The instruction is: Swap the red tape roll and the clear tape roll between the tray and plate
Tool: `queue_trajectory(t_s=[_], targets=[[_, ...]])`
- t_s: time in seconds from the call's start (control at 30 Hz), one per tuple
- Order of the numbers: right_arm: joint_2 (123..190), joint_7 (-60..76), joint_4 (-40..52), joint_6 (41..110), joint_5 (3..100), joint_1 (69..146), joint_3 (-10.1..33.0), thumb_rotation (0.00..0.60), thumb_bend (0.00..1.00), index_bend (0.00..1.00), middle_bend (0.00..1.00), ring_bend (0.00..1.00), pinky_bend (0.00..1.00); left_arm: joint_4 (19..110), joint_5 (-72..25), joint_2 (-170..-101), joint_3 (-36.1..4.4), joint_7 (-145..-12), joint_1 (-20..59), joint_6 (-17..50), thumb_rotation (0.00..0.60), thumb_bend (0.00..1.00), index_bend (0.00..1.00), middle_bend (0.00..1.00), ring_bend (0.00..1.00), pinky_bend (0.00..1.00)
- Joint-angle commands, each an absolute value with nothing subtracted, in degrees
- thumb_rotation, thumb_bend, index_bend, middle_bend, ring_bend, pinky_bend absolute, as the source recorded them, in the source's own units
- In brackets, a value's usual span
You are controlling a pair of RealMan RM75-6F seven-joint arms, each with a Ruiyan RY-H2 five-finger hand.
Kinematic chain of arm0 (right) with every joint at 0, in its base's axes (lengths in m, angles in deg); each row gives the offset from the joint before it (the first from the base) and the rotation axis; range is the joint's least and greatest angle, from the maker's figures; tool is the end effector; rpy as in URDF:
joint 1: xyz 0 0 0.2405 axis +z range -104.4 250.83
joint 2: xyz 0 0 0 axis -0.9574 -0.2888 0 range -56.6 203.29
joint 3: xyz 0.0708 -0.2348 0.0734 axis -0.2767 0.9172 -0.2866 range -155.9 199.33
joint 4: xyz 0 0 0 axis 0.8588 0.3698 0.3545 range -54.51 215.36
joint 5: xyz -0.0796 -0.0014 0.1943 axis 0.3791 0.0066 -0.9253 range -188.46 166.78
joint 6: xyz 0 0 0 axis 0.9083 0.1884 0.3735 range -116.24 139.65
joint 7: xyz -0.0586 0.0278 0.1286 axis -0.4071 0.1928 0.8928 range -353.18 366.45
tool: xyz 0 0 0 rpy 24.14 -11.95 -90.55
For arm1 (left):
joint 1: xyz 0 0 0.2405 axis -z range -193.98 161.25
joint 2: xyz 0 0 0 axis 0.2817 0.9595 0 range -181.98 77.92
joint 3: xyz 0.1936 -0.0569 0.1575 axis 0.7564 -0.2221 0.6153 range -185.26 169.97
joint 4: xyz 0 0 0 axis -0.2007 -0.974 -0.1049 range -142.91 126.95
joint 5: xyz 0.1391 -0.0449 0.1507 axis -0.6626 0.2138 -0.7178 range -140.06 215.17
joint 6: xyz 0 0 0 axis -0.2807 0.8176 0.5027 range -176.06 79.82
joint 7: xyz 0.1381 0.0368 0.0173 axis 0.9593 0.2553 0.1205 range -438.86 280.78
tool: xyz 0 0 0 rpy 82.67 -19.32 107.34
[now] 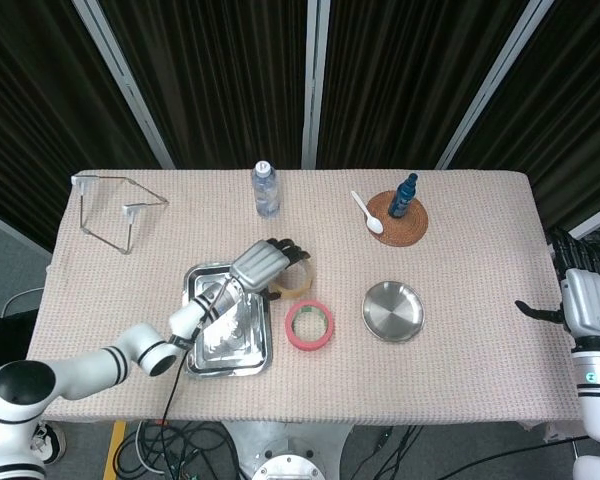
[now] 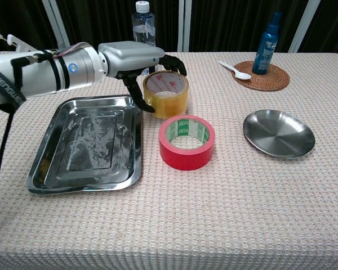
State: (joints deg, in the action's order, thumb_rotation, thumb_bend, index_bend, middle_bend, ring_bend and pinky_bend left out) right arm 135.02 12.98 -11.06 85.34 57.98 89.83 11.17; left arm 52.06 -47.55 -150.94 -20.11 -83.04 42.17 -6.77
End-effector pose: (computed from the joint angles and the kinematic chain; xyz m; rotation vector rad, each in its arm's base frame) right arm -0.3050 -0.2713 0.1854 1.2319 -1.0212 0.9770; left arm -0.0689 0.4020 -0.0665 -2.2064 -0.7345 -1.0345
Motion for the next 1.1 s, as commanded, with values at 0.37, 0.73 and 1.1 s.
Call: queue_trajectory(t_s=[0.37,0.73,1.1], targets=[[136.17,12.40,-10.88,84.55,59.10,90.12,10.65,0.600,0.00,0.00,0.00,0.00,0.00,39.51,-50.09,-155.96,-16.70,-92.22,44.40,-2.72,0.600,0.15,0.04,0.00,0.02,0.22],[136.16,12.35,-10.65,84.11,59.39,90.25,9.93,0.600,0.00,0.00,0.00,0.00,0.00,62.68,-51.74,-140.42,-12.27,-87.10,35.33,7.58,0.600,0.11,0.04,0.07,0.01,0.21],[135.38,13.24,-10.88,83.85,58.46,89.88,8.99,0.600,0.00,0.00,0.00,0.00,0.00,64.95,-61.98,-143.52,-8.09,-79.89,36.51,11.46,0.600,0.11,0.07,0.08,0.01,0.21]])
